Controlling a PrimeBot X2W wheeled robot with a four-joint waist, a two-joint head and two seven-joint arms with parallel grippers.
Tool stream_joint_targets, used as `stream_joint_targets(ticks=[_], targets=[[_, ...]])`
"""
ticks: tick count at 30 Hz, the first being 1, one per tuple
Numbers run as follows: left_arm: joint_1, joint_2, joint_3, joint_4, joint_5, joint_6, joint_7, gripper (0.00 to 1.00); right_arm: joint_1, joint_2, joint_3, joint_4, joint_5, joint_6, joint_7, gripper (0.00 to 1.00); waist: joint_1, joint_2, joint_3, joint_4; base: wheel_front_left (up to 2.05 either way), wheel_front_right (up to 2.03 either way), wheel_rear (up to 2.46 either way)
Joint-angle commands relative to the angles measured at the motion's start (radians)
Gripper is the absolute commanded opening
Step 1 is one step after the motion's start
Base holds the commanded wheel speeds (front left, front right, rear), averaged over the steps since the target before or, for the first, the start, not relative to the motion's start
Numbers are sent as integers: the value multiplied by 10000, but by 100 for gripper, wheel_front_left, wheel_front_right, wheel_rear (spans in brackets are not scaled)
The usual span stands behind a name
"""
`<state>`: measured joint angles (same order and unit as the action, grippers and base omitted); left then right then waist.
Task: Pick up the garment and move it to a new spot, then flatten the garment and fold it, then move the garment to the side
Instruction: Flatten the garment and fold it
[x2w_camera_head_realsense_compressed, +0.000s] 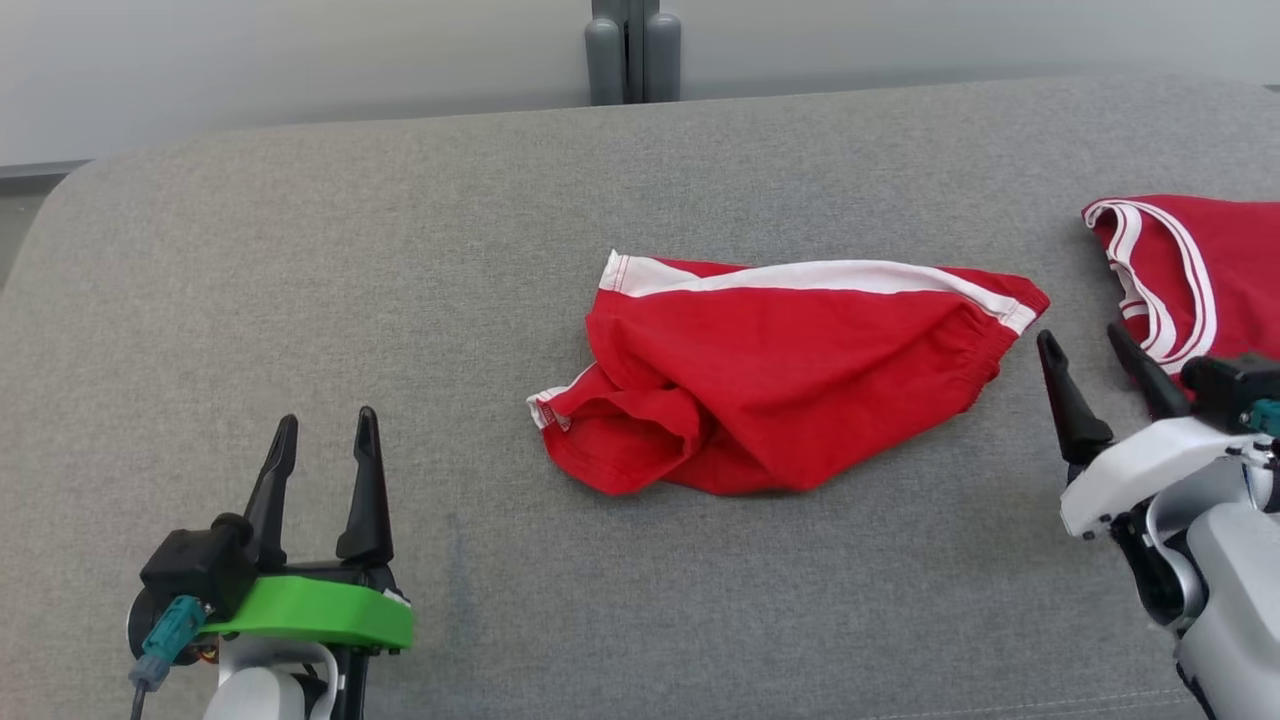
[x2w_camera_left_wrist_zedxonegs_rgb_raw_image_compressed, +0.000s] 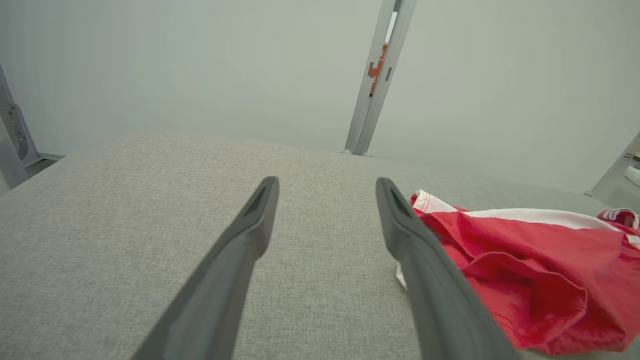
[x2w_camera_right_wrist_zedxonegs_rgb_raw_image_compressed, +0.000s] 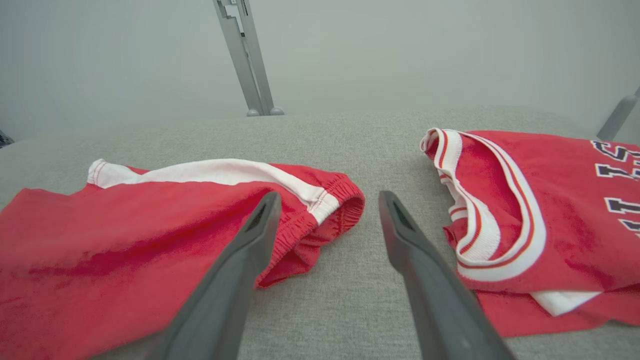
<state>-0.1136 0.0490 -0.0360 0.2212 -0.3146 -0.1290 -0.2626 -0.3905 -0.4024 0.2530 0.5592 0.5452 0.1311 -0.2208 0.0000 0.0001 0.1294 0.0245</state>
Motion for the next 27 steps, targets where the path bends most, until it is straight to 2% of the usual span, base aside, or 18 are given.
stream_joint_targets(ticks=[1, 9, 17, 27], targets=[[66, 29, 99, -60, 18, -22, -25, 100, 361, 92, -222, -422, -265, -6, -134, 100, 0, -1, -95, -121, 0, 0, 0], [279, 29, 124, 34, -82, -22, -25, 100, 2031, 1340, -1647, -2850, -1635, -6, -216, 100, 0, -1, -500, -322, 0, 0, 0], [400, 29, -28, 410, -119, -22, -25, 100, 2848, 2621, -2896, -3708, -2967, -4, 233, 100, 0, -1, -876, -359, 0, 0, 0], [455, 29, -77, 335, 20, -23, -25, 100, 3083, 3015, -3200, -4184, -3460, -4, 815, 100, 0, -1, -893, -290, 0, 0, 0]])
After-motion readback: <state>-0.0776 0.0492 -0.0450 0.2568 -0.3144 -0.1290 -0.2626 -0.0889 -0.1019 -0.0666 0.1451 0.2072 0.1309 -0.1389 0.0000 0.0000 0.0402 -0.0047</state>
